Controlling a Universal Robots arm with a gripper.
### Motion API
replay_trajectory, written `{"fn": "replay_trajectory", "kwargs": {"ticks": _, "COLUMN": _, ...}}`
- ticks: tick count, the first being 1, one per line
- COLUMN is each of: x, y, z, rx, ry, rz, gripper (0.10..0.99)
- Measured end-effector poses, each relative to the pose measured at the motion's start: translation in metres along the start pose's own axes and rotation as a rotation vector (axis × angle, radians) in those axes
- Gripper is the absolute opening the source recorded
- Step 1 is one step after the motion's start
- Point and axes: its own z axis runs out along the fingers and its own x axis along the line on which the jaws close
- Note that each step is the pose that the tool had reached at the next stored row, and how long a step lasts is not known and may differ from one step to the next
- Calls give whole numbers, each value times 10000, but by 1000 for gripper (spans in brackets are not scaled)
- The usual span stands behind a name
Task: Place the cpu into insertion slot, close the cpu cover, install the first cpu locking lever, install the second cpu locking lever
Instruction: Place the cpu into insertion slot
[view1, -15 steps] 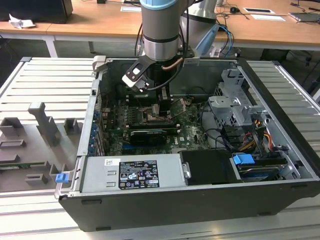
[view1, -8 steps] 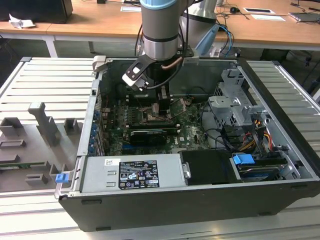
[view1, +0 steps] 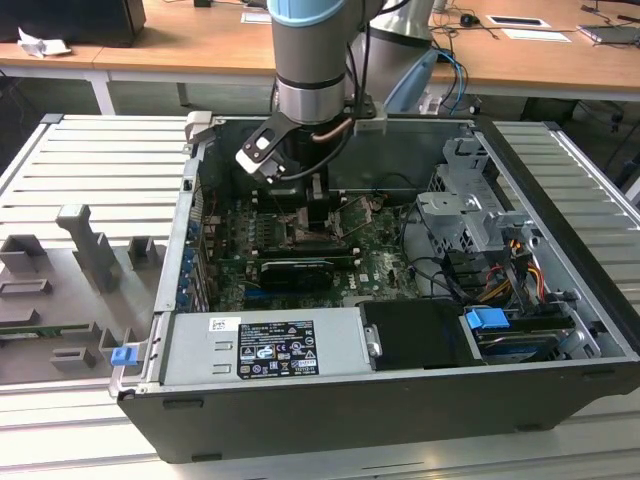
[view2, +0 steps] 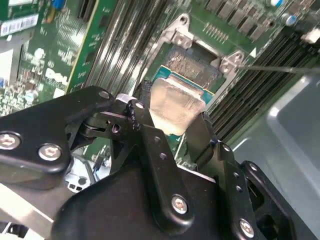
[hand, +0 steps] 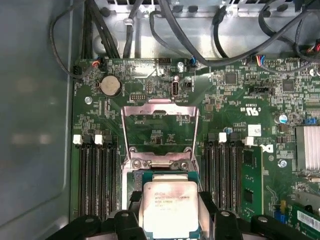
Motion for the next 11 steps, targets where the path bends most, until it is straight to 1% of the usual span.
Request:
{"fn": "replay_trajectory", "kwargs": {"ticks": 1, "x": 6, "y": -56, "z": 18, "rx": 1, "ry": 4, "rz": 2, "gripper": 525}}
{"fn": "replay_trajectory", "kwargs": {"ticks": 2, "x": 31, "y": -60, "z": 51, "rx": 4, "ry": 4, "rz": 35, "gripper": 525}}
{"fn": "replay_trajectory", "kwargs": {"ticks": 3, "x": 36, "y": -63, "z": 75, "rx": 7, "ry": -7, "rz": 147, "gripper": 525}}
{"fn": "replay_trajectory", "kwargs": {"ticks": 5, "x": 36, "y": -64, "z": 97, "rx": 7, "ry": -19, "rz": 278, "gripper": 525}}
{"fn": "replay_trajectory", "kwargs": {"ticks": 7, "x": 37, "y": -58, "z": 117, "rx": 6, "ry": -20, "rz": 296, "gripper": 525}}
{"fn": "replay_trajectory", "kwargs": {"ticks": 9, "x": 36, "y": -36, "z": 145, "rx": 7, "ry": -22, "rz": 294, "gripper": 525}}
{"fn": "replay_trajectory", "kwargs": {"ticks": 10, "x": 36, "y": -38, "z": 174, "rx": 6, "ry": -21, "rz": 288, "gripper": 525}}
{"fn": "replay_trajectory", "kwargs": {"ticks": 11, "x": 36, "y": -38, "z": 181, "rx": 6, "ry": -18, "rz": 264, "gripper": 525}}
